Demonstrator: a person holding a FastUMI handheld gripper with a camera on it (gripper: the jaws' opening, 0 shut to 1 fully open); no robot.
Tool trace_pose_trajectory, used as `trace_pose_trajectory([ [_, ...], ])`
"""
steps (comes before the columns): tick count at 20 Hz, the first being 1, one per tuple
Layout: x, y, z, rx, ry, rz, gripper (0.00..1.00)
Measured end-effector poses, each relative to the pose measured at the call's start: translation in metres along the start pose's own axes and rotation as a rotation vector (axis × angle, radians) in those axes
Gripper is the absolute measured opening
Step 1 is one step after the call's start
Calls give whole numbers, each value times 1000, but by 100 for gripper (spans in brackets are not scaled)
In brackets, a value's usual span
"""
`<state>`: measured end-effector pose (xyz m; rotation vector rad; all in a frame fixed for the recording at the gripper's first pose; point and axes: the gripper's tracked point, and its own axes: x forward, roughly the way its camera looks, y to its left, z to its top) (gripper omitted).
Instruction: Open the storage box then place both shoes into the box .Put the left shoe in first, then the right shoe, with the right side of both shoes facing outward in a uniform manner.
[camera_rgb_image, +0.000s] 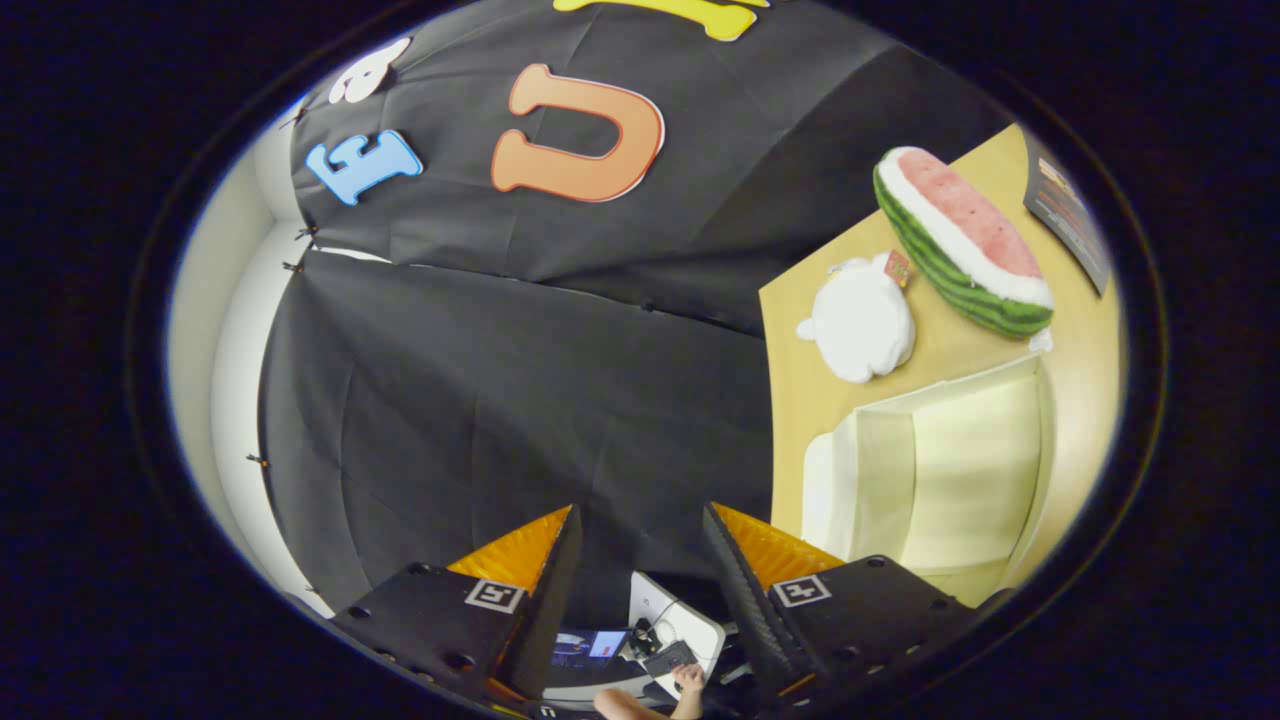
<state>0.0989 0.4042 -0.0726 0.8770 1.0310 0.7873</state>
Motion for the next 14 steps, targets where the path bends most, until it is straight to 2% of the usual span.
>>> trace_pose_trajectory([
  [1, -8, -7, 7, -1, -12, -10, 89],
  [4, -34, -41, 25, -48, -51, -126, 95],
  [7, -64, -80, 42, -149, -77, -261, 95],
  [12, -122, -151, 64, -202, -113, -440, 96],
  [14, -148, -190, 71, -254, -120, -542, 96],
])
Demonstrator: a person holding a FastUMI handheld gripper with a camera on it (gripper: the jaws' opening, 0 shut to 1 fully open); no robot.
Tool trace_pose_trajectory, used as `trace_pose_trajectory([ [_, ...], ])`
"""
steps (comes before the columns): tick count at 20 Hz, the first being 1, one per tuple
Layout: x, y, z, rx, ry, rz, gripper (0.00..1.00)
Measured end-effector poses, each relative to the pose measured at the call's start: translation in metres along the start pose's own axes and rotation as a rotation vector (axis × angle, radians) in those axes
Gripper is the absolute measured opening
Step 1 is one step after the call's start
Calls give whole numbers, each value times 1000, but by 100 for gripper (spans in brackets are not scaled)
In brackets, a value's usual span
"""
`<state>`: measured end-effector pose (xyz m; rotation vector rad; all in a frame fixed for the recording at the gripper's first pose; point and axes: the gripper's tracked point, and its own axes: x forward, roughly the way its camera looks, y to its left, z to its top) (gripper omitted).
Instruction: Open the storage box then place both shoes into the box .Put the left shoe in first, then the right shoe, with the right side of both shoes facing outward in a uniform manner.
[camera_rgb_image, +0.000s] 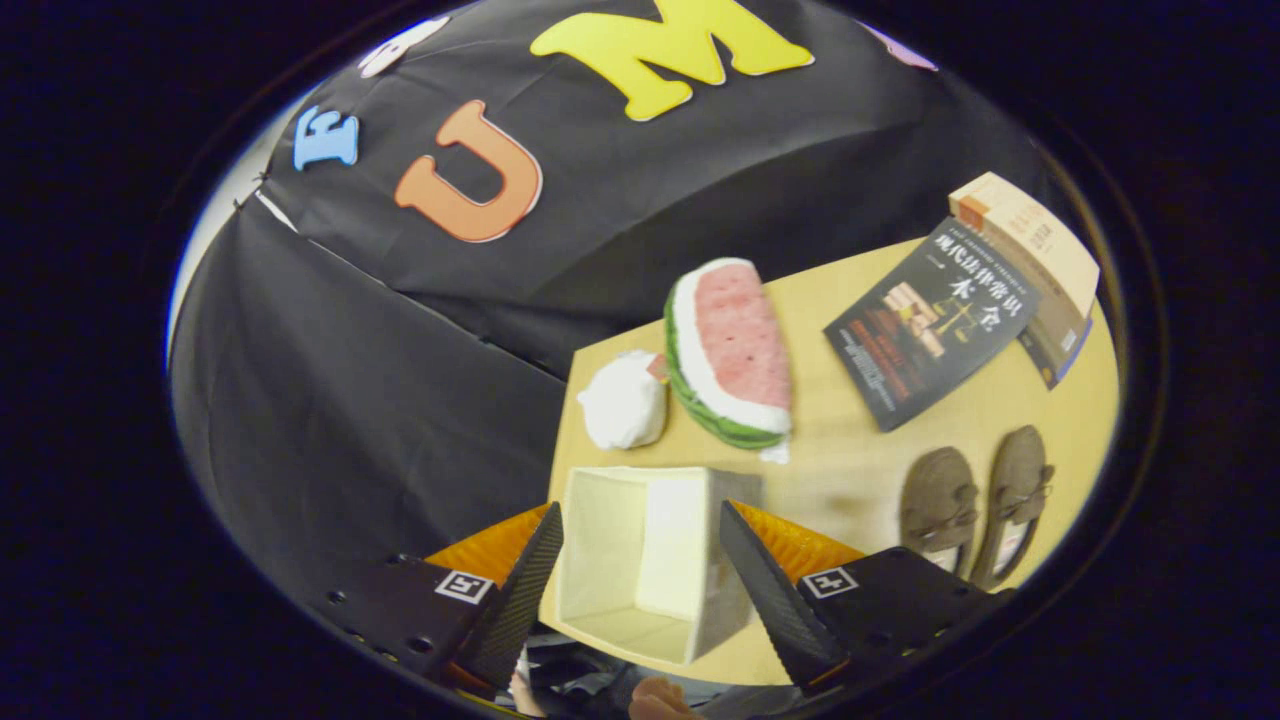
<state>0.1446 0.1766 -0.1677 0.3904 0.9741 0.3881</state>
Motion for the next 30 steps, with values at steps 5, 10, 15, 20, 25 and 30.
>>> trace_pose_trajectory([
  [5, -5, -96, -20, -139, 22, -192, 96],
  [10, -3, -176, -58, -146, 105, -307, 96],
  [15, 7, -233, -94, -160, 201, -368, 96],
  [20, 23, -251, -120, -193, 279, -383, 89],
  [25, 37, -282, -125, -195, 300, -499, 56],
  [30, 48, -286, -127, -144, 305, -480, 30],
])
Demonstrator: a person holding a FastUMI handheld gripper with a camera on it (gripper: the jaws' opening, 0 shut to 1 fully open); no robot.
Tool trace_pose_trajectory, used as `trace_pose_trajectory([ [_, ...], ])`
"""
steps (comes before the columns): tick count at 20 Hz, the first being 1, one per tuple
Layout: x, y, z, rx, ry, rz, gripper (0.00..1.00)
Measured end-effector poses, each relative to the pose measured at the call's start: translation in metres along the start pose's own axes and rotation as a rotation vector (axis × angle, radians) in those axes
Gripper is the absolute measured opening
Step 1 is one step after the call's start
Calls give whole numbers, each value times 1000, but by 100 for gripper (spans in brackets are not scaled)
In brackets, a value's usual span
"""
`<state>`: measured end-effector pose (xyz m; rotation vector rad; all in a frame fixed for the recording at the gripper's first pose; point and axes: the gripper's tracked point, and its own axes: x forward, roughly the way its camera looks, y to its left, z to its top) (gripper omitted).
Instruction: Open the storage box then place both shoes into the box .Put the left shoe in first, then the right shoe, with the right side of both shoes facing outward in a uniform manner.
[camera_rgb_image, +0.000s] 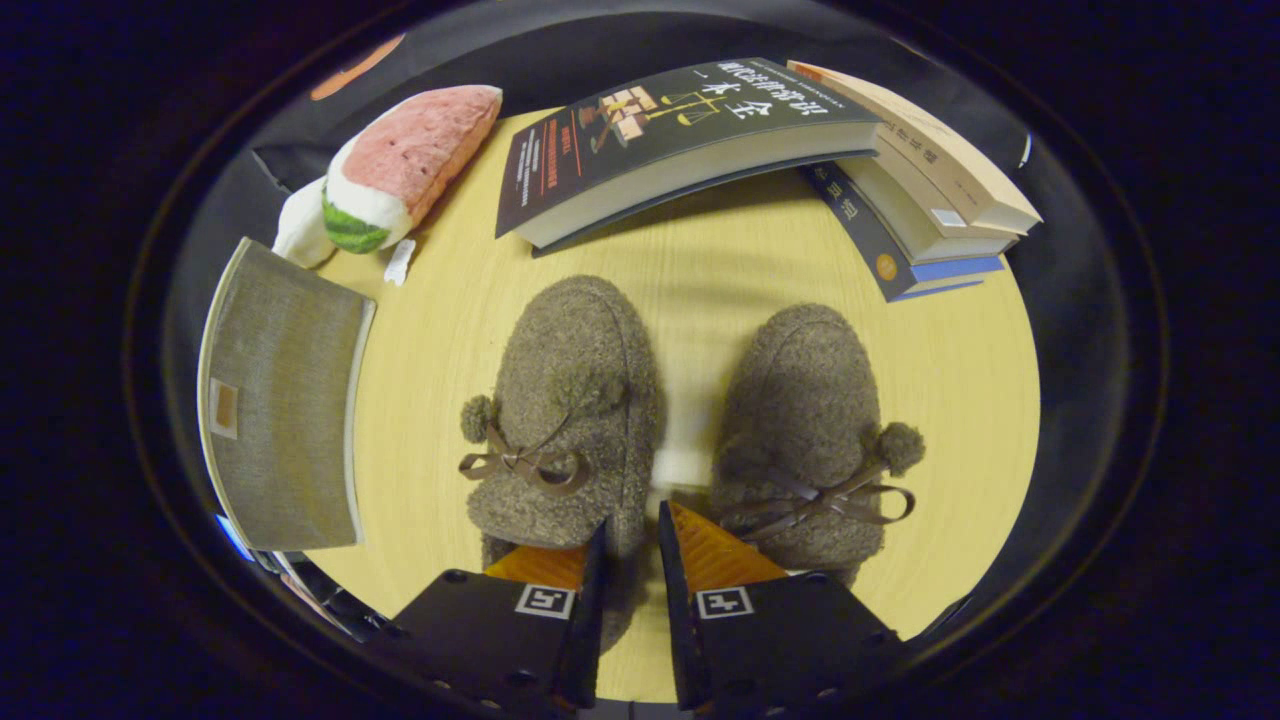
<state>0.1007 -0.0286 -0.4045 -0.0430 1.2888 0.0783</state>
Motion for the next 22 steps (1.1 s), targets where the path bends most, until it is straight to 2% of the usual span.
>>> trace_pose_trajectory([
  [2, 2, 5, 2, -1, -5, 19, 30],
  [5, 0, 7, -2, 40, 15, 27, 12],
  [6, 0, 8, -3, 42, 18, 27, 2],
  [13, -39, 13, -14, 125, 12, 76, 0],
  [19, -107, 38, -1, 159, -50, 138, 0],
  [22, -146, 58, 15, 148, -110, 125, 0],
])
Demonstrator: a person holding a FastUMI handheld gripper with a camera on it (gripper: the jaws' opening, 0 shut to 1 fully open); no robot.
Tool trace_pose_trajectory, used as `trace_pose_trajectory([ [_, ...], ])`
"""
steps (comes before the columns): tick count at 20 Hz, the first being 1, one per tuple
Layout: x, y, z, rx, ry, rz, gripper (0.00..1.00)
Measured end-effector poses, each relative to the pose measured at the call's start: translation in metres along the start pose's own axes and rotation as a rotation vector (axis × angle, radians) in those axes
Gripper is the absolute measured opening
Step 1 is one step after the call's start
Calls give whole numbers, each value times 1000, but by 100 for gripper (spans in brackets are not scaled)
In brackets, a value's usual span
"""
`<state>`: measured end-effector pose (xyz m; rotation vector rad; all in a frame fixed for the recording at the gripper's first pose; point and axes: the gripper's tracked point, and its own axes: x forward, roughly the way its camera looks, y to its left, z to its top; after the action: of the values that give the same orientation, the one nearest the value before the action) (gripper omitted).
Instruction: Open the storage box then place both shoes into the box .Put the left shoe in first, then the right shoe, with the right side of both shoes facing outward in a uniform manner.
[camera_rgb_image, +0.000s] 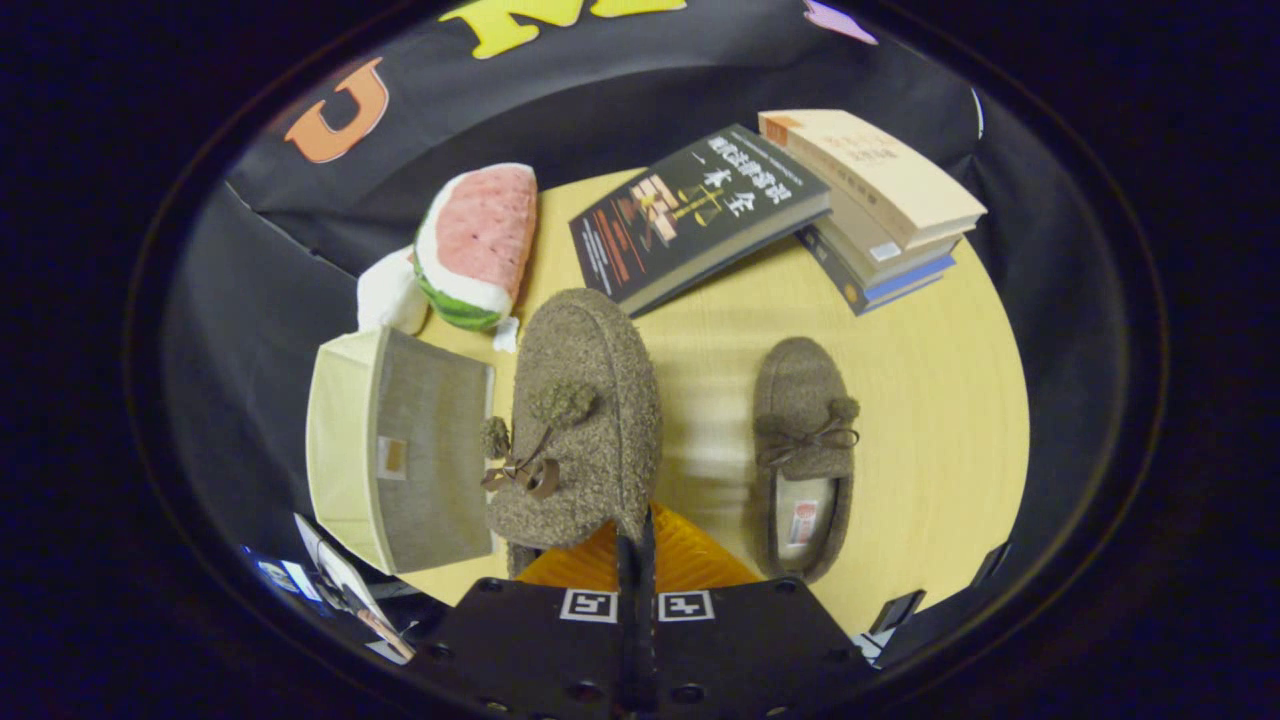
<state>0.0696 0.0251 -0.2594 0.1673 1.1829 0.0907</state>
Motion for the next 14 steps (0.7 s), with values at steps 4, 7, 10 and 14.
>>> trace_pose_trajectory([
  [4, -37, 60, 11, -10, -35, 53, 0],
  [7, -51, 112, 10, -34, -41, 103, 0],
  [10, -49, 167, 1, -52, -8, 167, 0],
  [14, -24, 232, -16, -81, 64, 205, 0],
])
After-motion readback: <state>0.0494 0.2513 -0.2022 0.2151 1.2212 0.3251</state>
